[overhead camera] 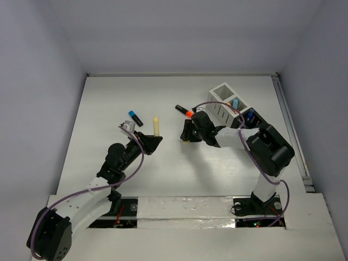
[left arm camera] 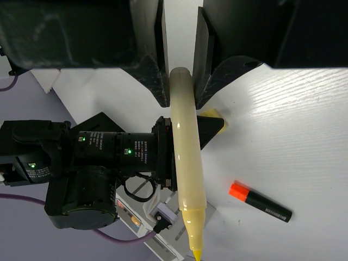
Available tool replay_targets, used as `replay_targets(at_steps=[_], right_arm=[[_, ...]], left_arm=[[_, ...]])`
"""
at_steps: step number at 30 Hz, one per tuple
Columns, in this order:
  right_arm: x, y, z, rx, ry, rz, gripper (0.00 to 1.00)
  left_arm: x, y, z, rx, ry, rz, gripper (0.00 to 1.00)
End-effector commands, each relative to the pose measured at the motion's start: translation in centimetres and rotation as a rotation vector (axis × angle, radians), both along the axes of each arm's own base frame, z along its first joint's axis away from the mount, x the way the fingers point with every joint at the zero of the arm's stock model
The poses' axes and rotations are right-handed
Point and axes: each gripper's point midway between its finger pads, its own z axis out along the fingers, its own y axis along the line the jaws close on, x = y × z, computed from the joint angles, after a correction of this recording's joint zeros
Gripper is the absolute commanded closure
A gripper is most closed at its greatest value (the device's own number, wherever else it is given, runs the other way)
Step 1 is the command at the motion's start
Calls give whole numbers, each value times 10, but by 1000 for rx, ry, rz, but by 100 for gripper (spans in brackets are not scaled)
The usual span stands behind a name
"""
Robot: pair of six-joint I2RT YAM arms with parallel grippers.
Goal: Sort the stationery into containers
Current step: Pick up the pen cap from the center of the board.
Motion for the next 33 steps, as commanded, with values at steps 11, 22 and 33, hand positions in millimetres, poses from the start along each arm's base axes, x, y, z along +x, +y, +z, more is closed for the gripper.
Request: replay_targets(at_steps=[11,22,33], right_arm=[[-11,-38,-34,-389,99,41,49],[-20,-33,-47,-556,126,94,48],[-29,-40,-51,-653,145,105,65]], left_arm=[[-1,-1,26,-37,-86,-13,100],[-1,0,26,-34,-87,-10,100],[0,0,25,-31,-85,-5,100]])
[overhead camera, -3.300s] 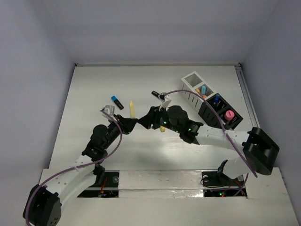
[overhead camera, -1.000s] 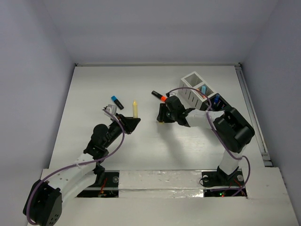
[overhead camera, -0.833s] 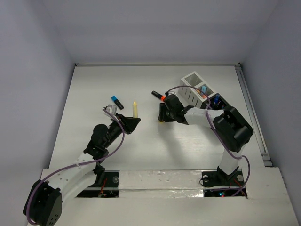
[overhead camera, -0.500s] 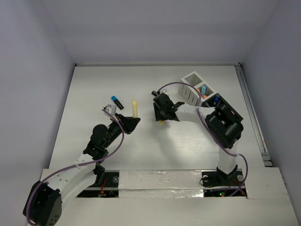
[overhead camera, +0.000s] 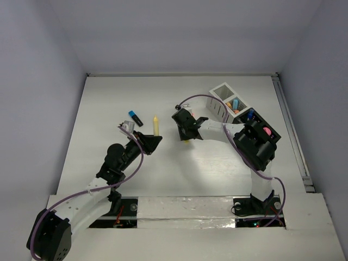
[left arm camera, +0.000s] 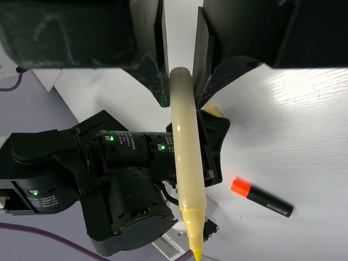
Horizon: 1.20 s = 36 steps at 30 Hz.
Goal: Sort the stationery into containers
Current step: Pick up the pen cap from the center of the board, then close the pen cap on the pen.
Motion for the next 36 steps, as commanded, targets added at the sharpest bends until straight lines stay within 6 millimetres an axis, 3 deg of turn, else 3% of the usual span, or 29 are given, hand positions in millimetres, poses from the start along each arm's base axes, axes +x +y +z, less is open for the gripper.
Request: replay_targets(at_steps=[1,3,5,9,10,12,13,17,20,22,26,33,36], right_arm=[[-39,-35,-40,-192,159,17,67],[-38,-34,-38,-189,158,19,74],[-37,-33,-36,-186,152,16,88],[-25,-24,-11,-116,73,-2,96],[-16,-15,14,-54,9,-7,96],[-6,-7,44,17,-65,-13,98],[2,1,77,94,-138,-17,99],[19,11,165,269,-339,-46,100],[24,24,223,431,-463,-22,100],[28,35,249,534,-520,-13,100],[27,64,281,687,-543,36,100],[19,98,306,794,-551,110,100],[14,111,308,828,-536,142,100]], left_arm=[[1,-1,19,-22,-68,-5,100],[1,-1,18,-20,-65,-5,100],[1,-1,18,-20,-64,-5,100],[2,-1,16,-17,-60,-7,100],[2,-2,17,-18,-61,-11,100],[2,-3,16,-19,-57,-16,100],[2,-3,15,-18,-57,-18,100],[2,-4,15,-17,-54,-22,100],[2,-5,15,-17,-54,-24,100],[2,-5,14,-16,-55,-25,100],[2,-8,12,-5,-53,-33,100],[2,-10,11,6,-52,-37,100],[0,-13,11,8,-54,-49,100]])
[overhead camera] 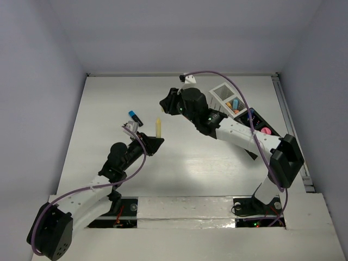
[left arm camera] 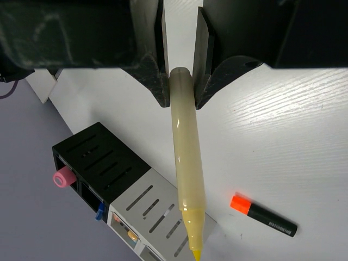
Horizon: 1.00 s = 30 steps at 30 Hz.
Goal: Sort the stationery into containers
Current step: Close the pen cap on the pen.
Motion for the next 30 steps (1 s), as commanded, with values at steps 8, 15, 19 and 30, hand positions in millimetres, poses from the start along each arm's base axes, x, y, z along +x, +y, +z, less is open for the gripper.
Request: replay_targets(at_steps=[8,15,19,30], right_arm=[[-14,50,45,139,-65,119,100],[-13,49,32,120,-49,113,100],[-13,48,27,105,-46,106,100],[-12,46,14,74,-30,99,100]], left_arm=[[2,-7,25,-22,-85,-22,100],[4,-3,27,-20,-93,3,100],[4,-3,28,-19,-96,8,100],[5,0,29,-15,-103,23,100]])
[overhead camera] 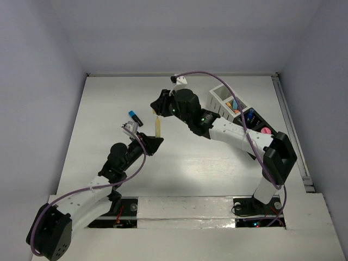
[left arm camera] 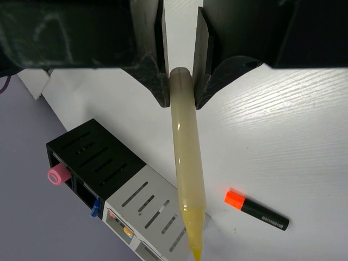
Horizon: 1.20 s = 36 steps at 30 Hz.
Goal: Sort the stationery into containers
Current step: Close the pen cap on the pen.
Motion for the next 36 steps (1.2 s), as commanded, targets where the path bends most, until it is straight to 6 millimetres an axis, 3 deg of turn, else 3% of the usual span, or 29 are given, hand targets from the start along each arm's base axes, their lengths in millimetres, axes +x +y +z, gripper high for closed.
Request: replay_targets(at_steps=[1,20,36], right_arm=[[2,4,7,19,-29,-3,100],[0,7,-11,-5,-1,16,100],[-25,22,-26,-3,7,33,100]], left_arm=[[3,-1,29,-30,-88,4,100],[5,4,31,-25,-94,32,100],[8,12,32,-17,-95,79,100]])
